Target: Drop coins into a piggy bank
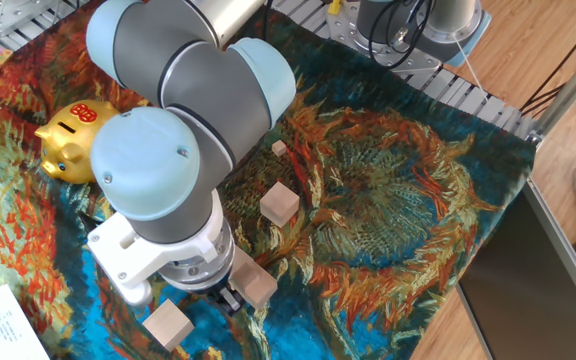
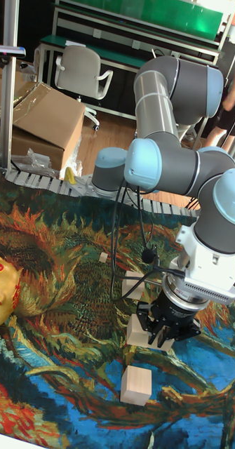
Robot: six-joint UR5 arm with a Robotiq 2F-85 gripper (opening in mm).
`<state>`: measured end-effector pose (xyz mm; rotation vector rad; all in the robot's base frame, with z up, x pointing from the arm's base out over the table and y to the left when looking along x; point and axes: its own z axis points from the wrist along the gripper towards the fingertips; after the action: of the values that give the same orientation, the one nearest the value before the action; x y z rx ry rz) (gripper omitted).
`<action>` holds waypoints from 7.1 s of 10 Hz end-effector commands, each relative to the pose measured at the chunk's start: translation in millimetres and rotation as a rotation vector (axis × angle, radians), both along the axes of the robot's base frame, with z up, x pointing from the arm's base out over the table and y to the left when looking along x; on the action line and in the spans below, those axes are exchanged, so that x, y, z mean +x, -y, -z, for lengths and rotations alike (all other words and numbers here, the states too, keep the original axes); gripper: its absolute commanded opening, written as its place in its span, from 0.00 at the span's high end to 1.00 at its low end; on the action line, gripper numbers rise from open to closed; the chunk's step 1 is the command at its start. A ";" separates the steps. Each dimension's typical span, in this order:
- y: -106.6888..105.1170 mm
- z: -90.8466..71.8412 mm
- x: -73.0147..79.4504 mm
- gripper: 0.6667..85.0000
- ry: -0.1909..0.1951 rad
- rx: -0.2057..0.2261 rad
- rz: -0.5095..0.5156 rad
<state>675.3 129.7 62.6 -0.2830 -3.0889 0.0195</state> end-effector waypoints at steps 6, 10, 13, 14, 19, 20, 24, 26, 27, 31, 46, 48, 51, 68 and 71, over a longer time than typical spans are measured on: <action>-0.4 -0.6 -3.0 0.76 -0.007 0.011 0.013; -1.6 1.3 -3.9 0.76 -0.001 0.014 0.012; -1.2 2.1 -6.0 0.76 -0.001 0.014 0.009; 0.5 3.7 -6.7 0.77 0.000 0.013 0.004; 0.7 7.3 -6.9 0.77 0.007 0.016 0.006; 0.3 7.6 -7.0 0.77 0.007 0.016 0.007; -0.5 7.6 -8.2 0.78 0.007 0.016 0.009; -0.4 7.4 -9.4 0.78 0.008 0.014 0.010; 0.5 7.0 -10.2 0.79 0.008 0.014 0.009; 0.0 5.8 -12.4 0.79 0.008 0.019 0.007; 0.4 -33.7 -14.0 0.99 0.042 0.060 -0.113; 7.6 -33.5 -18.1 0.99 0.024 0.034 -0.162; 54.2 -39.5 -32.6 0.99 0.022 0.002 -0.331; 224.7 -68.0 -48.2 0.99 0.023 -0.102 -0.633; 232.1 -73.4 -54.0 0.99 0.037 -0.039 -0.665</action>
<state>625.5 -89.9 130.0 0.6615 -3.0685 0.1628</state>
